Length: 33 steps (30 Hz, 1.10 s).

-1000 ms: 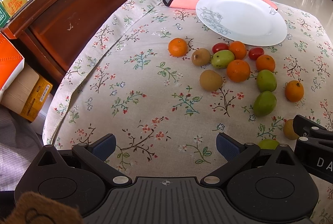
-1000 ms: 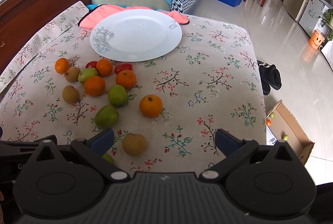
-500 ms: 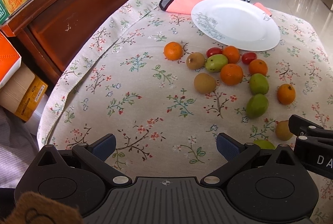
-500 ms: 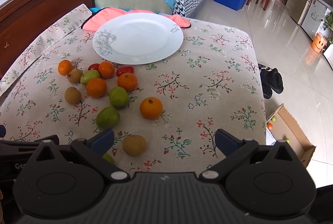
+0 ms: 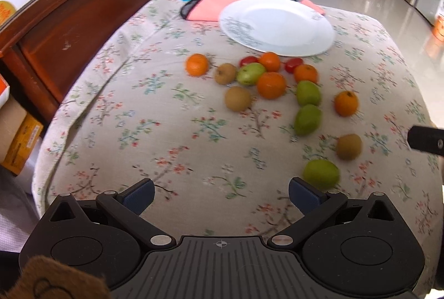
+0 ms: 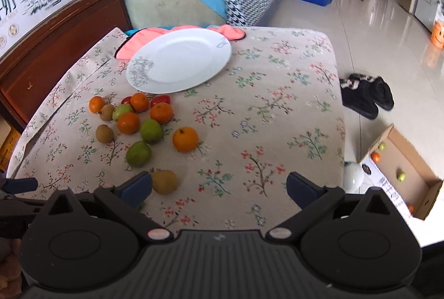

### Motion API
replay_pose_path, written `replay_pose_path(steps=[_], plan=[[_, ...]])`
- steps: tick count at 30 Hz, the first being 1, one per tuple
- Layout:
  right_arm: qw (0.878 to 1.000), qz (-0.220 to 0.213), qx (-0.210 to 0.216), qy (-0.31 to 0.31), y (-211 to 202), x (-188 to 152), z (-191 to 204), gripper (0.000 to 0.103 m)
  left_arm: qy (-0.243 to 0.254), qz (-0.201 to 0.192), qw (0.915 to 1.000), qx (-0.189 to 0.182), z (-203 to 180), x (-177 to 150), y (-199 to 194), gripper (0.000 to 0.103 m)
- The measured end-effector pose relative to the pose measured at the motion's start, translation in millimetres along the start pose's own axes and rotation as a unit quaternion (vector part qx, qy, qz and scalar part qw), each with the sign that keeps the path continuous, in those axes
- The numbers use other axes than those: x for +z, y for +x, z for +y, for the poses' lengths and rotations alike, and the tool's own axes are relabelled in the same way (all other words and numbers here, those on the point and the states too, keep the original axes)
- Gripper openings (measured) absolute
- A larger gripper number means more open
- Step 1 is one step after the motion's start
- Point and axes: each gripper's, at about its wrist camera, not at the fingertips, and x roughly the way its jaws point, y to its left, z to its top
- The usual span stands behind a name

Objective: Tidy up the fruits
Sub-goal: 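Move the left tool toward a green lime while the right tool approaches a brown kiwi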

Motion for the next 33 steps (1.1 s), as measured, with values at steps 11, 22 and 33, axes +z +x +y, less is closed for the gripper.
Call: replay_pose_path(steps=[11, 22, 33], plan=[[0.999, -0.004, -0.009, 0.04, 10.5, -0.3, -14.6, 0.096, 0.042, -0.002, 0.9979, -0.049, -32.3, -9.7, -2.0, 0.102], [0.999, -0.009, -0.003, 0.044, 16.5, -1.2, -16.8, 0.082, 0.063, -0.011, 0.9949, -0.078, -52.3, -14.6, -0.6, 0.087], [0.998, 0.005, 0.044, 0.052, 21.4, -3.5, -16.8, 0.05, 0.068, -0.042, 0.9923, -0.095, -55.0, -22.9, -2.3, 0.05]])
